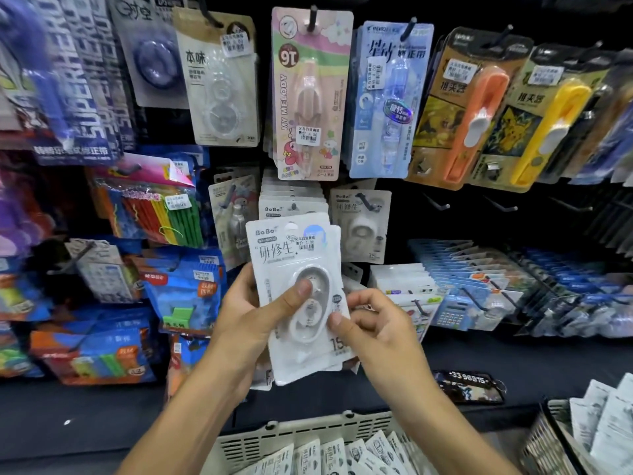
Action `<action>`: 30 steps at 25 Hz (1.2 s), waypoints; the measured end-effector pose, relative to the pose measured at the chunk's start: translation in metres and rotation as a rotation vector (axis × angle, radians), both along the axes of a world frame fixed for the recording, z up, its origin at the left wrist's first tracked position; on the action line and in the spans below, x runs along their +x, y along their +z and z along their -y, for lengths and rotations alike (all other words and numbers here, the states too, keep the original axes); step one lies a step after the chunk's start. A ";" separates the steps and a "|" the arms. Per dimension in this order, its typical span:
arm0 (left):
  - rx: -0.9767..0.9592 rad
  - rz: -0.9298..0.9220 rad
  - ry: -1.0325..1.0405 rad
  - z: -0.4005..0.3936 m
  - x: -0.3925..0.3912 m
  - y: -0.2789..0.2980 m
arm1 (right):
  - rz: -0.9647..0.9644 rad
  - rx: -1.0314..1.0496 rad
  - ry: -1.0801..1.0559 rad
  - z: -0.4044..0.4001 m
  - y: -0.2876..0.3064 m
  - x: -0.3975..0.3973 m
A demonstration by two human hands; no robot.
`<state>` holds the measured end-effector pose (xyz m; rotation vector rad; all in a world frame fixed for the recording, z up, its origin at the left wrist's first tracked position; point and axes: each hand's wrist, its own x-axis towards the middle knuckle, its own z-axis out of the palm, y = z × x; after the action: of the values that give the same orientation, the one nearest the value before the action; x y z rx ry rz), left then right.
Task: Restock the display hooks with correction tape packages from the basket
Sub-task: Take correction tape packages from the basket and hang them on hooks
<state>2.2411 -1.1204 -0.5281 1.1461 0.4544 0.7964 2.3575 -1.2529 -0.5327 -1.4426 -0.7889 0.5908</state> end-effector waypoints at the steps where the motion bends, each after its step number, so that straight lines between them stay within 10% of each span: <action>1: -0.012 0.017 -0.027 -0.001 0.000 0.000 | -0.021 0.012 -0.021 0.001 0.000 0.002; 12: 0.091 0.078 0.120 -0.015 -0.006 0.003 | -0.084 0.082 -0.459 0.023 0.018 0.044; 22: 0.105 0.067 0.043 -0.008 0.003 0.001 | -0.087 0.003 0.078 0.003 0.002 0.005; 30: 0.582 -0.389 0.159 -0.006 0.003 0.003 | -0.116 0.125 -0.348 0.013 0.013 0.025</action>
<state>2.2439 -1.1140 -0.5247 1.8415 0.6658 0.8726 2.3827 -1.2654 -0.5199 -1.3762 -0.4598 0.3477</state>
